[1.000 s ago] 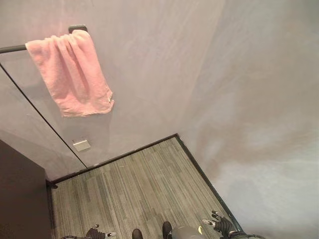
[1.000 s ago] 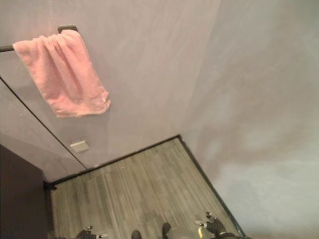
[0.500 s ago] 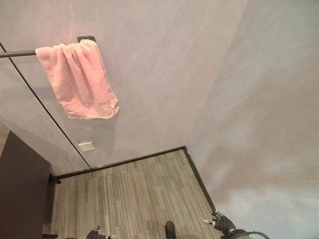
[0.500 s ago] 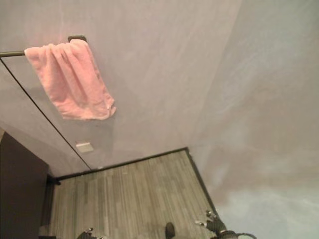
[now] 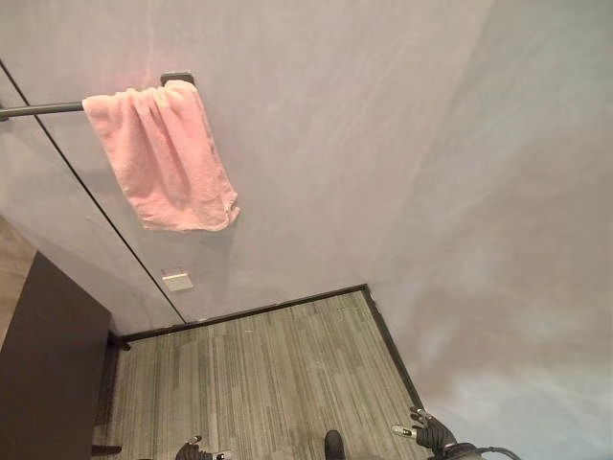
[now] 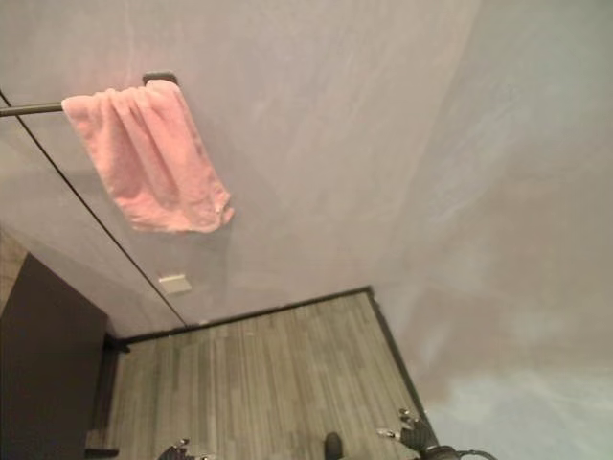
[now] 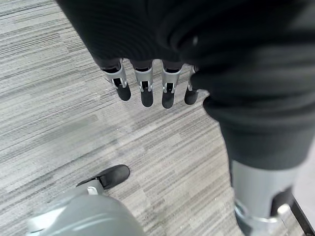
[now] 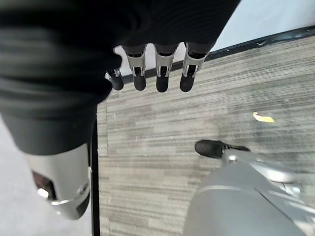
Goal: Put brush and paste in cup on sink, flatten towel.
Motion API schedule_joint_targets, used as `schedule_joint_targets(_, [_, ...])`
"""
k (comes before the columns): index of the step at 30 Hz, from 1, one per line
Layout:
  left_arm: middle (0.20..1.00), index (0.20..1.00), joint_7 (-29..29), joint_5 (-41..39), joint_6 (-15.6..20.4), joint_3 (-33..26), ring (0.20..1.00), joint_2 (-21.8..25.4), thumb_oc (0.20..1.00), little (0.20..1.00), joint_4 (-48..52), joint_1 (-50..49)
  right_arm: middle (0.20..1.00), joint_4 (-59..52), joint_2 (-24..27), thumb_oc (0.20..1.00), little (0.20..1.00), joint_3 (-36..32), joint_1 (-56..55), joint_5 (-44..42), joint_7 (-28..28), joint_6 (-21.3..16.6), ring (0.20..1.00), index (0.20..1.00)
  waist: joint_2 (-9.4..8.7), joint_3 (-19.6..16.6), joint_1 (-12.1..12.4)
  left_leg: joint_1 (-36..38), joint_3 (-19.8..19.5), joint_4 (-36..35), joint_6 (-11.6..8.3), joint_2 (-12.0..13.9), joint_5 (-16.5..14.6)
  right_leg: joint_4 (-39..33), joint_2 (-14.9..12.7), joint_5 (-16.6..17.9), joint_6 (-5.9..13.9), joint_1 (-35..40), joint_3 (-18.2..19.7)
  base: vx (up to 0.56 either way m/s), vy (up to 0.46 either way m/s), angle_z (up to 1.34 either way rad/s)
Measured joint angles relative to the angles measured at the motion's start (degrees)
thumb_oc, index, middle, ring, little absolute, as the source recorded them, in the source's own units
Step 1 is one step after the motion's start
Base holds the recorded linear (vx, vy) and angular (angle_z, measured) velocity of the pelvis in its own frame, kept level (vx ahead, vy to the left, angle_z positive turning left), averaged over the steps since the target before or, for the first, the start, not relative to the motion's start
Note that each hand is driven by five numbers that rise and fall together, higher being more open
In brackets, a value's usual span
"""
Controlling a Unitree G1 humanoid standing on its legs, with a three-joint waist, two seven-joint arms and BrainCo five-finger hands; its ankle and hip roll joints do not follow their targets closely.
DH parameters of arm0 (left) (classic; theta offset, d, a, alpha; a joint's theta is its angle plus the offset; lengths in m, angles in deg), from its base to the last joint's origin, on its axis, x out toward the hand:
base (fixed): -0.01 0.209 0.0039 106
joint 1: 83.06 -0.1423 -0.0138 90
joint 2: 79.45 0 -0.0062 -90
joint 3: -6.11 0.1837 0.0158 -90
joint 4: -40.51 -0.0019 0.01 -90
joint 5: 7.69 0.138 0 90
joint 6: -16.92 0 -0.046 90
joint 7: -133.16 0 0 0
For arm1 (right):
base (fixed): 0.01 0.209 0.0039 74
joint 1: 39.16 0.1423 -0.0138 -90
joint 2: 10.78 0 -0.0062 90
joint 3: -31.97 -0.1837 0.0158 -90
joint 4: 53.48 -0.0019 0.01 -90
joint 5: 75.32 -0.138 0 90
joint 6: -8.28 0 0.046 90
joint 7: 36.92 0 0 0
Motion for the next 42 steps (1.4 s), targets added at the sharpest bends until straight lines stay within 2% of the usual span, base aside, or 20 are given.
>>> schedule_joint_targets(5, [1.0,1.0,0.0,0.0,0.0,0.1,1.0,0.2,1.0,1.0,-0.9,0.6,1.0,0.9,-0.2,1.0,1.0,-0.1,0.1,0.0,0.0,0.0,1.0,1.0,-0.51,1.6,-0.1,0.1,-1.4,0.7,2.14,-3.3,-0.6,3.3,-3.8,-1.1,2.1,-0.2,-1.0,-0.01,0.152,0.2])
schedule_joint_targets(6, [1.0,1.0,-0.1,0.1,0.0,0.5,1.0,2.6,1.0,1.0,-2.5,1.7,1.0,1.2,-3.0,1.0,1.0,-0.3,0.9,0.0,0.0,0.1,1.0,1.0,-1.97,2.8,0.4,0.1,-1.3,2.9,9.32,-10.3,-2.1,14.5,-10.2,2.0,5.82,-5.3,1.9,-0.03,0.144,0.11])
schedule_joint_targets(7, [1.0,1.0,-0.1,0.1,0.0,0.5,1.0,2.6,1.0,1.0,-2.5,1.7,1.0,1.2,-3.0,1.0,1.0,-0.3,0.9,0.0,0.0,0.1,1.0,1.0,-1.97,2.8,0.4,0.1,-1.3,2.9,9.32,-10.3,-2.1,14.5,-10.2,2.0,5.82,-5.3,1.9,-0.03,0.131,0.02])
schedule_joint_targets(8, [1.0,1.0,-2.4,-3.1,0.0,0.5,1.0,2.8,1.0,1.0,-1.6,1.2,1.0,8.1,-2.9,1.0,1.0,-0.6,2.5,6.5,-0.5,0.0,1.0,1.0,-1.66,2.7,0.7,0.0,-1.2,2.8,9.27,-10.2,-1.8,13.3,-9.5,-0.2,7.55,-4.9,2.0,-0.03,0.139,-0.02])
schedule_joint_targets(10, [1.0,1.0,-4.1,-4.5,0.2,0.7,1.0,3.0,1.0,1.0,-0.8,1.1,1.0,15.3,-1.3,1.0,1.0,-2.4,4.1,10.4,-1.3,1.5,1.0,1.0,-2.42,2.4,1.7,-0.7,-0.5,2.8,9.21,-10.9,-1.8,9.9,-8.6,-2.4,6.91,-3.4,1.2,-0.01,0.137,-0.11])
schedule_joint_targets(12, [1.0,1.0,-4.6,-4.4,0.1,0.6,1.0,2.8,1.0,1.0,-1.2,0.3,1.0,16.4,0.3,1.0,1.0,-5.6,4.5,10.8,-1.8,1.5,1.0,1.0,-2.6,2.6,1.6,-1.1,0.5,2.8,9.07,-11.3,-2.0,8.1,-8.9,-2.4,6.83,-3.1,1.4,0.01,0.091,-0.18])
schedule_joint_targets(14, [1.0,1.0,-4.9,-4.3,0.0,0.6,1.0,2.7,1.0,1.0,-3.0,0.1,1.0,16.8,1.1,1.0,1.0,-6.8,4.7,11.1,-2.2,1.6,1.0,1.0,-1.72,3.2,1.0,-0.9,0.6,2.8,8.67,-11.0,-2.2,6.7,-8.8,-2.2,6.6,-2.2,1.4,0.01,0.063,-0.07])
schedule_joint_targets(17, [1.0,1.0,-5.0,-4.3,0.0,-0.2,1.0,2.9,1.0,1.0,-3.2,-0.3,1.0,16.7,0.0,1.0,1.0,-4.0,4.1,13.0,-3.0,1.8,1.0,1.0,-0.9,3.4,1.1,-1.0,0.6,2.9,7.85,-10.7,-2.7,5.2,-8.7,-2.2,6.03,-1.2,0.6,0.01,0.026,0.01])
schedule_joint_targets(20, [1.0,1.0,-5.2,-5.3,0.0,-4.8,1.0,2.4,1.0,1.0,-2.9,-0.9,1.0,15.4,-1.0,1.0,1.0,1.1,4.0,19.7,-4.3,1.7,1.0,1.0,-0.7,3.4,1.5,-0.9,0.4,2.9,7.45,-10.2,-2.7,4.1,-8.0,-2.3,5.2,-0.6,0.3,0.03,0.021,0.04])
schedule_joint_targets(26, [1.0,1.0,-5.2,-7.2,0.1,-4.2,1.0,2.2,1.0,1.0,-1.9,-1.6,1.0,16.0,-1.1,1.0,1.0,0.9,4.2,22.5,-4.6,1.7,1.0,1.0,-0.76,3.3,2.6,-0.9,0.3,3.0,7.2,-9.4,-2.7,3.6,-7.1,-2.1,4.41,-0.3,0.2,0.03,0.09,0.0])
schedule_joint_targets(28, [1.0,1.0,-4.8,-7.2,0.1,-4.3,1.0,2.2,1.0,1.0,-1.9,-0.5,1.0,15.2,-0.5,1.0,1.0,6.6,4.4,30.4,-7.5,1.7,1.0,1.0,-0.83,3.7,2.5,-1.1,0.2,3.9,7.31,-9.5,-3.0,4.4,-7.5,-2.0,4.21,-0.3,0.2,-0.01,0.084,0.03])
schedule_joint_targets(30, [1.0,1.0,-4.5,-7.4,0.1,-6.1,1.0,2.1,1.0,1.0,-2.0,0.1,1.0,14.5,-0.7,1.0,1.0,2.1,3.8,31.4,-7.9,1.6,1.0,1.0,-0.82,4.0,2.3,-0.9,0.6,3.9,7.51,-9.6,-3.3,6.6,-7.5,-1.9,4.09,-1.4,0.6,-0.02,0.185,-0.11])
schedule_joint_targets(32, [1.0,1.0,-4.6,-7.2,0.1,-5.6,1.0,1.8,1.0,1.0,-1.8,0.9,1.0,16.6,-0.8,1.0,1.0,2.3,4.7,31.2,-7.7,1.8,1.0,1.0,0.55,5.4,2.1,-0.9,0.8,4.1,8.73,-9.3,-3.3,12.9,-6.2,-2.6,3.82,-4.9,1.6,0.0,0.129,-0.27])
schedule_joint_targets(33, [1.0,1.0,-4.7,-7.2,-0.1,-5.8,1.0,1.7,1.0,1.0,-2.1,0.9,1.0,15.9,-1.0,1.0,1.0,2.4,4.5,30.9,-7.7,1.8,1.0,1.0,1.82,5.6,1.9,-0.3,0.5,3.1,8.98,-8.3,-2.3,18.9,-3.4,-8.0,3.51,-7.8,3.5,0.01,0.027,0.03])
schedule_joint_targets(34, [1.0,1.0,-4.8,-7.0,-0.1,-5.6,1.0,1.9,1.0,1.0,-2.1,0.6,1.0,16.0,-1.4,1.0,1.0,2.7,4.3,30.9,-7.7,1.7,1.0,1.0,2.35,5.8,0.7,-0.1,0.0,2.5,8.42,-7.2,-1.6,21.6,0.8,-10.5,2.51,-8.4,7.3,0.02,0.021,0.19])
schedule_joint_targets(35, [1.0,1.0,-5.1,-6.7,-0.1,-5.4,1.0,2.3,1.0,1.0,-2.1,0.6,1.0,16.0,-1.7,1.0,1.0,3.7,3.8,30.9,-7.5,1.7,1.0,1.0,2.37,5.9,0.5,0.0,-0.1,2.4,8.28,-7.4,-1.6,22.1,2.6,-11.2,1.4,-8.5,6.3,0.03,-0.022,0.15])
schedule_joint_targets(37, [1.0,1.0,-5.2,-6.1,0.0,-3.7,1.0,2.8,1.0,1.0,-1.9,0.5,1.0,16.1,-1.7,1.0,1.0,5.0,2.3,30.9,-7.3,1.7,1.0,1.0,1.23,5.2,0.8,0.0,0.3,2.1,8.07,-8.3,-1.6,18.5,5.1,-11.0,-0.41,-7.8,6.2,0.04,-0.072,-0.04])
schedule_joint_targets(38, [1.0,1.0,-5.3,-6.1,0.0,-3.5,1.0,2.5,1.0,1.0,-1.9,0.5,1.0,16.1,-1.5,1.0,1.0,5.0,2.1,30.9,-7.2,1.7,1.0,1.0,1.34,5.3,0.9,0.0,0.3,2.4,7.68,-8.2,-1.8,14.9,5.3,-9.4,-3.52,-6.1,5.1,0.03,-0.075,0.02])
schedule_joint_targets(40, [1.0,1.0,-5.2,-6.1,-0.1,-3.5,1.0,2.8,1.0,1.0,-1.8,0.9,1.0,16.0,-1.5,1.0,1.0,5.0,2.3,30.9,-6.7,1.7,1.0,1.0,1.94,5.4,0.9,-0.3,0.2,3.4,6.65,-7.3,-2.4,11.1,5.5,-7.0,-4.25,-3.7,3.3,0.07,-0.075,0.11])
schedule_joint_targets(42, [1.0,1.0,-5.2,-6.1,-0.1,-3.5,1.0,2.7,1.0,1.0,-1.7,1.3,1.0,16.4,-0.7,1.0,1.0,4.2,3.3,30.8,-6.6,1.7,1.0,1.0,2.12,4.5,1.1,0.1,0.5,4.0,5.45,-6.1,-3.1,7.6,6.8,-6.1,-5.18,-1.3,3.4,0.16,-0.122,0.07])
